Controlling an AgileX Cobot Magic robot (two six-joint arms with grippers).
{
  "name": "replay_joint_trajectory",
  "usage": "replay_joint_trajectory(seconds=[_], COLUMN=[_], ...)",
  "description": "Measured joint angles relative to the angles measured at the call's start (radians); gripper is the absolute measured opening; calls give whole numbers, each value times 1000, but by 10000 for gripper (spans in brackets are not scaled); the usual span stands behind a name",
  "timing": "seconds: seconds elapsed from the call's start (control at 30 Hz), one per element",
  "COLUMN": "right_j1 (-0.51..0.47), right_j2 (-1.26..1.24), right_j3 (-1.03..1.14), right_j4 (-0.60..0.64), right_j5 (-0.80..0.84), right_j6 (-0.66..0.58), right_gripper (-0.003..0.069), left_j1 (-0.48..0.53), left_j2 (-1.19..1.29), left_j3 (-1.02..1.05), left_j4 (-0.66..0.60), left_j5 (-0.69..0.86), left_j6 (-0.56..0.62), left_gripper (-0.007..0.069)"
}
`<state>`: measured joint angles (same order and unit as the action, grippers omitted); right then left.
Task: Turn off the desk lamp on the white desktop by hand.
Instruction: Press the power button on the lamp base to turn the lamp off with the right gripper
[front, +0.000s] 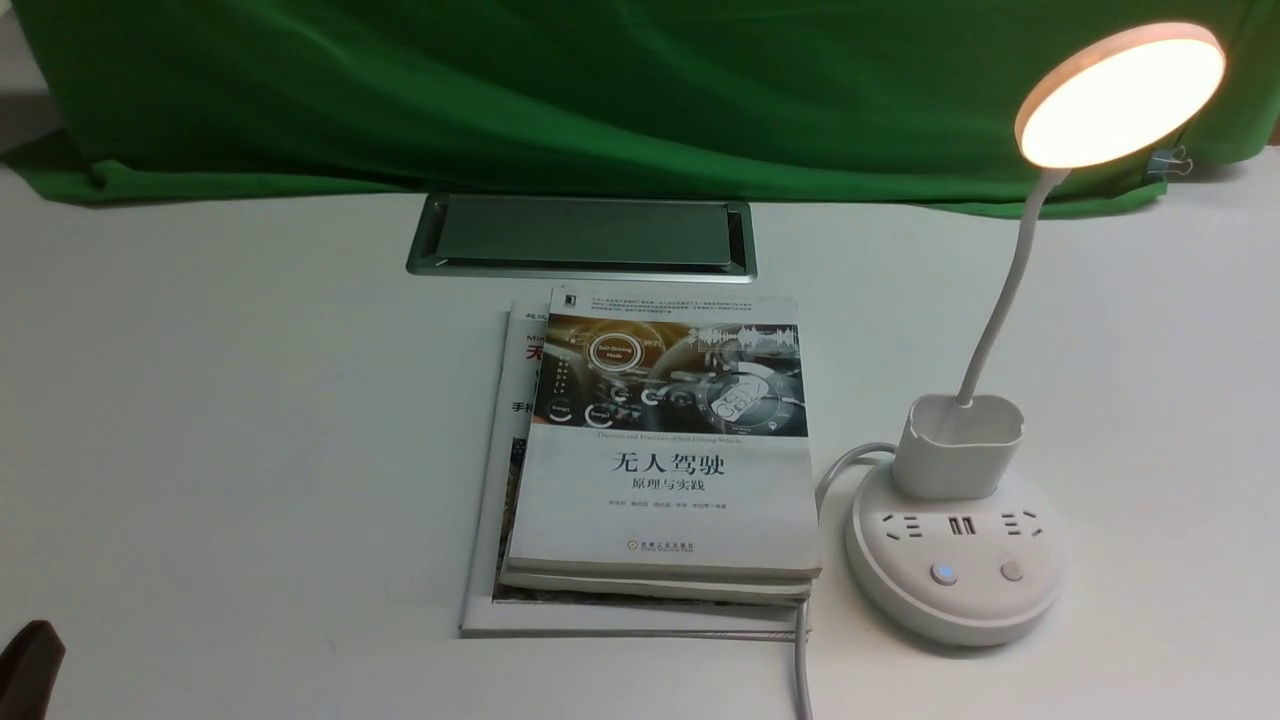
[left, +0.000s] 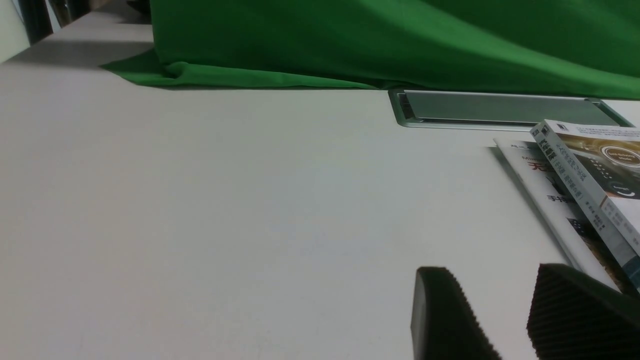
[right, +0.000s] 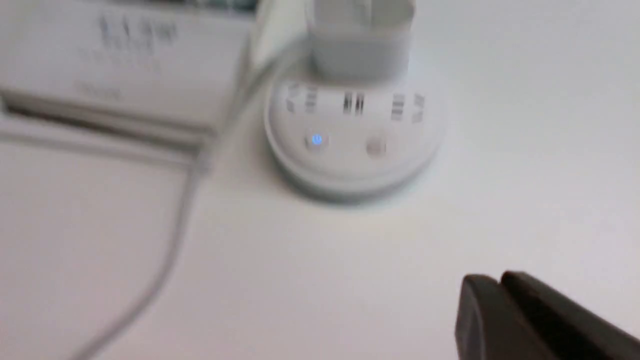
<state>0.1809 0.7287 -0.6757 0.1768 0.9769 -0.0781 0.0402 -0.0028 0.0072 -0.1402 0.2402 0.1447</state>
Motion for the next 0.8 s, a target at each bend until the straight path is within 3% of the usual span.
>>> replay_joint_trajectory(seconds=[0.5, 0.8], right_j1=[5, 176], right_j2=[317, 520], right_j3=[-3, -60], right_j4=[46, 34], right_j5=[-40, -68], right_j6=[-35, -3], right_gripper=[36, 36], left_j1=[0, 0], left_j2=[0, 0], left_j3=[0, 0], left_j4=[0, 0], left_j5=[0, 0], left_j6=[0, 0], left_gripper=[242, 242])
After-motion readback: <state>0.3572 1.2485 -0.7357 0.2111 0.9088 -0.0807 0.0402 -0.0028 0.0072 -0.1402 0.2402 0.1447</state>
